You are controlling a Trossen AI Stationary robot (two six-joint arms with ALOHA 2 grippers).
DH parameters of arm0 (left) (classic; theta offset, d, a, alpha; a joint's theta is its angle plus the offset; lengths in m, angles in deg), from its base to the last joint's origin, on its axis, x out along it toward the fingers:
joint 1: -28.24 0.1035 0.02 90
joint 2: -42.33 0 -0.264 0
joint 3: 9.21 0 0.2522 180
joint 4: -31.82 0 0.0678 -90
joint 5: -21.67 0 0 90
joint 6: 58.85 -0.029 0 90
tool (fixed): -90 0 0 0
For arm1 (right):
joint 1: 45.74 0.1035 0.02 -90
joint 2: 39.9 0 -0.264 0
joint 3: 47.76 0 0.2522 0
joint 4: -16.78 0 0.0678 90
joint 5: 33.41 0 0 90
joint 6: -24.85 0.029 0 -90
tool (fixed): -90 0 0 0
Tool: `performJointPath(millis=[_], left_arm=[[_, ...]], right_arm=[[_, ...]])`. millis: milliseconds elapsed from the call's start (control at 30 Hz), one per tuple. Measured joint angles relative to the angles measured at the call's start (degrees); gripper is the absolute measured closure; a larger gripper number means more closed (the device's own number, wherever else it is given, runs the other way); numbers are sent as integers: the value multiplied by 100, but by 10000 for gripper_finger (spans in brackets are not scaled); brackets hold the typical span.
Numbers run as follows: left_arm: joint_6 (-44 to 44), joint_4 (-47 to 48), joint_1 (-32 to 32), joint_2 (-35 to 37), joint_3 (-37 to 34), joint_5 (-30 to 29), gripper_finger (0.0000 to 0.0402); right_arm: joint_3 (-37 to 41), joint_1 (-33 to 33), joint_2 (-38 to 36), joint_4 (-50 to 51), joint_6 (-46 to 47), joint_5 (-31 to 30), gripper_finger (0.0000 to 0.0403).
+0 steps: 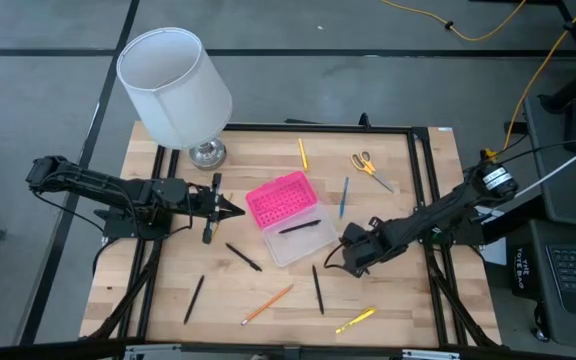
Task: Pick & place school supplies into a supply box
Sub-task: Put the black pen into the supply box
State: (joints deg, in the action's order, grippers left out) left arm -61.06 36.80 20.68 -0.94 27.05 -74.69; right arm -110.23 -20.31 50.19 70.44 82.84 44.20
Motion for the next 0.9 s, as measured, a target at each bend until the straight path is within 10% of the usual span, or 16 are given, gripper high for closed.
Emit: performJointPath(millis=[900], left_arm=[[751, 0, -1, 0, 0, 1, 398]], right_arm=[[-35, -177, 795, -411, -718, 20, 322]])
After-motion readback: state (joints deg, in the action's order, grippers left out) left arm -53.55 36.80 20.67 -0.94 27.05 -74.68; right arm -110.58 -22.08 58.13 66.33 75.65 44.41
